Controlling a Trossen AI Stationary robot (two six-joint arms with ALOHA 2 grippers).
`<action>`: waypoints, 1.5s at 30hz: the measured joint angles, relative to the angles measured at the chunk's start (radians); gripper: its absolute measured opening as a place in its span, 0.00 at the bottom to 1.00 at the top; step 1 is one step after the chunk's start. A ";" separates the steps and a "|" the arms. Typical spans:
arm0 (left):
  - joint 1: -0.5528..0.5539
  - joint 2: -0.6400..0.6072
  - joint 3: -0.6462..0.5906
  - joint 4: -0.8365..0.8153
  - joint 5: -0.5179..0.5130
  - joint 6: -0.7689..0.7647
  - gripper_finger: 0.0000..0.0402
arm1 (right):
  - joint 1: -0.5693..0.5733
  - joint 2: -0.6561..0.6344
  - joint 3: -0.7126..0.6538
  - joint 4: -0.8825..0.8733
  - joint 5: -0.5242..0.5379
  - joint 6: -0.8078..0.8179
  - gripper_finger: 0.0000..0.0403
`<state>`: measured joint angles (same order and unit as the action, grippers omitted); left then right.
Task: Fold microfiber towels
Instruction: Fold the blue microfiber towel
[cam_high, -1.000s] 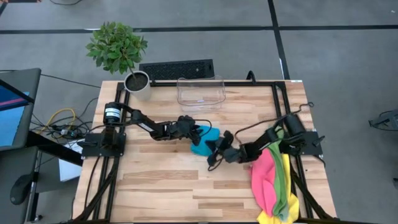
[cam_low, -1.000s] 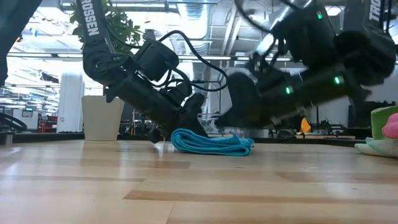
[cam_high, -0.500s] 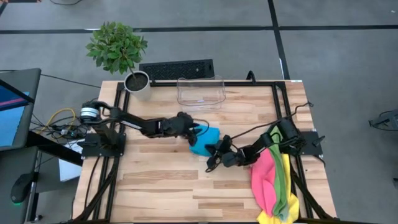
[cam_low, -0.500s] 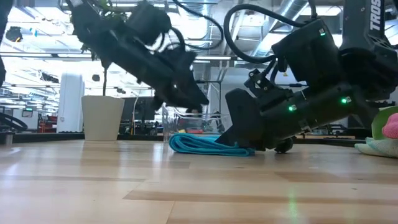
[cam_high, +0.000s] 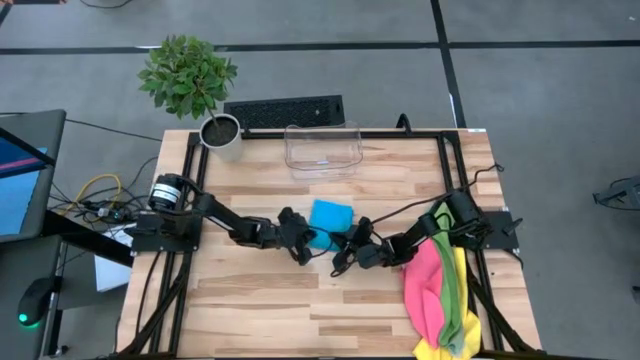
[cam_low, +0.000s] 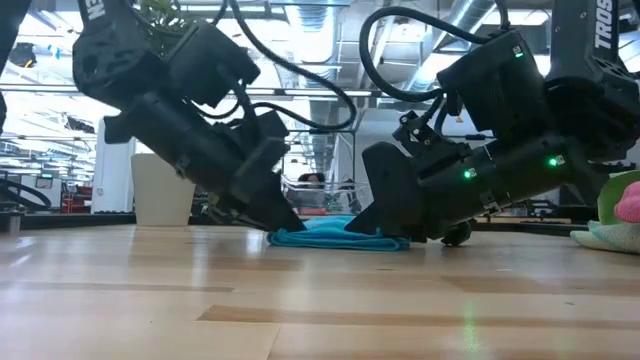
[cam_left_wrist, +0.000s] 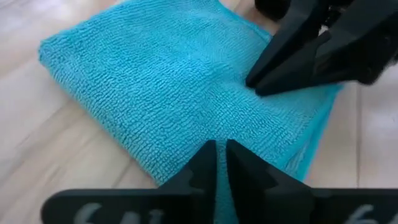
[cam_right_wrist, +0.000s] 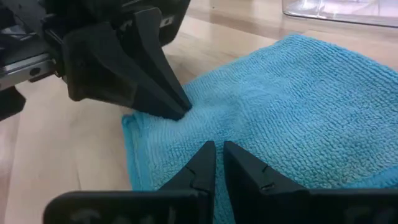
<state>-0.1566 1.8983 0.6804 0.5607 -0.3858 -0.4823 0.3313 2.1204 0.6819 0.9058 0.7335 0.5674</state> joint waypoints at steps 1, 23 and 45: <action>0.000 0.011 0.002 0.011 -0.002 -0.005 0.04 | 0.000 -0.001 0.000 0.000 0.000 0.000 0.14; 0.010 -0.164 0.006 -0.103 0.008 0.055 0.00 | -0.020 -0.242 -0.002 -0.362 0.059 -0.032 0.05; -0.005 -0.194 0.008 -0.130 0.052 0.086 0.09 | 0.014 -0.248 -0.002 -0.362 0.099 0.032 0.09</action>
<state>-0.1619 1.7041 0.6880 0.4304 -0.3341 -0.3967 0.3450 1.8729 0.6796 0.5442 0.8328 0.5998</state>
